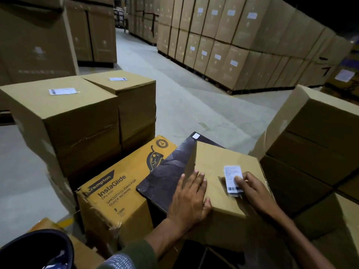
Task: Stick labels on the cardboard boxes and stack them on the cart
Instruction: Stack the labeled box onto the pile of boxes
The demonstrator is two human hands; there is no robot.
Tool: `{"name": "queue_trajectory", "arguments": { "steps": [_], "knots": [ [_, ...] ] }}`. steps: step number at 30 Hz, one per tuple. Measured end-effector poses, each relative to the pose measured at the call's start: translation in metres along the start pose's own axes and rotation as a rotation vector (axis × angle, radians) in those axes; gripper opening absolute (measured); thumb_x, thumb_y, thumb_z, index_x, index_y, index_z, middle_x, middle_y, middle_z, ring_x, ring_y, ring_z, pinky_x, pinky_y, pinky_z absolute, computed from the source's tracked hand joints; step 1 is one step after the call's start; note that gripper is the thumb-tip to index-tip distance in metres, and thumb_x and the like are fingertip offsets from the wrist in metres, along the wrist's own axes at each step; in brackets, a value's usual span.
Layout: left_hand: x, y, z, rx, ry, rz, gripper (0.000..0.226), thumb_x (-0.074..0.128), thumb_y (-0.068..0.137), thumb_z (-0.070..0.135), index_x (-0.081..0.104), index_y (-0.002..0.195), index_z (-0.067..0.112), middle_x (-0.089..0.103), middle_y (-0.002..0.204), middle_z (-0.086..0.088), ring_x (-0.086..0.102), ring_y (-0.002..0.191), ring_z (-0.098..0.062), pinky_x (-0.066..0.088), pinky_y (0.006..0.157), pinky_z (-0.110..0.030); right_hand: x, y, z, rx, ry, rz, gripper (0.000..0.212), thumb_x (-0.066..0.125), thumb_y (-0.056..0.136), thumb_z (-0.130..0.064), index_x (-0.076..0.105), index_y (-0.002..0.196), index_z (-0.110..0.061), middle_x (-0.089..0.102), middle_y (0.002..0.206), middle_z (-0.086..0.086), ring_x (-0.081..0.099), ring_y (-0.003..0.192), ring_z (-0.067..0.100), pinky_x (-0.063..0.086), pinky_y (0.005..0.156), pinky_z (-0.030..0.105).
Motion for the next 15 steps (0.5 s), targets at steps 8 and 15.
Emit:
{"name": "queue_trajectory", "arguments": {
  "steps": [8,15],
  "knots": [
    [0.002,0.000,-0.002,0.014,-0.001,-0.016,0.053,0.043,0.092,0.038,0.058,0.133,0.006,0.052,0.144,-0.013,0.041,0.140,-0.027,0.039,0.108,-0.058,0.018,0.080,0.003,0.065,0.026,0.138,0.021,0.052,0.101,-0.035,0.060,0.093,-0.018,0.070,0.096,0.005,0.067,0.090,0.024,0.050,0.076,0.039],
    [0.001,0.000,-0.002,-0.004,-0.042,-0.030,0.043,0.044,0.093,0.038,0.057,0.126,0.014,0.049,0.146,-0.012,0.035,0.143,-0.026,0.033,0.111,-0.060,0.020,0.028,-0.009,0.059,0.115,0.049,0.024,0.055,0.100,-0.034,0.059,0.089,-0.013,0.073,0.089,0.003,0.065,0.072,0.003,0.044,0.062,0.019]
  ]
}}
Point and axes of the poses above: each hand's wrist, its own y-axis towards the middle knuckle, its own x-axis out of the palm, z = x × y, the point moved 3 cm from there along y, towards the middle knuckle
